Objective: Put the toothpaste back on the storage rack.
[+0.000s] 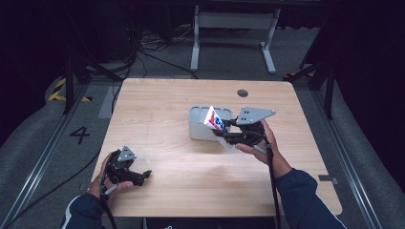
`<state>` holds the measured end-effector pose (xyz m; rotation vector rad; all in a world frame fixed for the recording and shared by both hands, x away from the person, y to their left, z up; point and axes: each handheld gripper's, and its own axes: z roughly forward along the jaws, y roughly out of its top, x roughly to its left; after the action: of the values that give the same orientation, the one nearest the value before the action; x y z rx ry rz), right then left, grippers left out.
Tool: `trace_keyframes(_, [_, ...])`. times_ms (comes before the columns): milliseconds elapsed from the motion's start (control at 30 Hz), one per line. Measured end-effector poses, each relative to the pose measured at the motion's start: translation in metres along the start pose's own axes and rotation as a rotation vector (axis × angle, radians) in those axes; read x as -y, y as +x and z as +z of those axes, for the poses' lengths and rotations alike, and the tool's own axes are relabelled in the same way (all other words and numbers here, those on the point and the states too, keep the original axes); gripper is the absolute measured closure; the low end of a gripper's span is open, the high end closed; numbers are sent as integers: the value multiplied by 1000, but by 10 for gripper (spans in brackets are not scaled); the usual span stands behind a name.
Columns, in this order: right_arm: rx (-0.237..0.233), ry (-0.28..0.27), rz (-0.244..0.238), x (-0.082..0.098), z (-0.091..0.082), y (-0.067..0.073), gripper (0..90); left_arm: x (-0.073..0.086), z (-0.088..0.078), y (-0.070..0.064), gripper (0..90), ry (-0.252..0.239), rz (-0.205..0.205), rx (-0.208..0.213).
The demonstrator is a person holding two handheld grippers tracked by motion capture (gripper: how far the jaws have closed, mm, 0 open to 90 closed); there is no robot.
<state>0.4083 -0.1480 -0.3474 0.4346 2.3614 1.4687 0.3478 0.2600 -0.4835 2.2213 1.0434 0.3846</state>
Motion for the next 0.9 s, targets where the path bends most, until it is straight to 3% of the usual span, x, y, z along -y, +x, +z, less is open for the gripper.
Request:
trace_keyframes(233, [30, -35, 0, -14, 0, -6, 622, 0, 0, 0, 5, 0, 1, 0])
trace_keyframes(900, [59, -60, 23, -35, 21, -27, 621, 0, 0, 0, 4, 2, 1, 1])
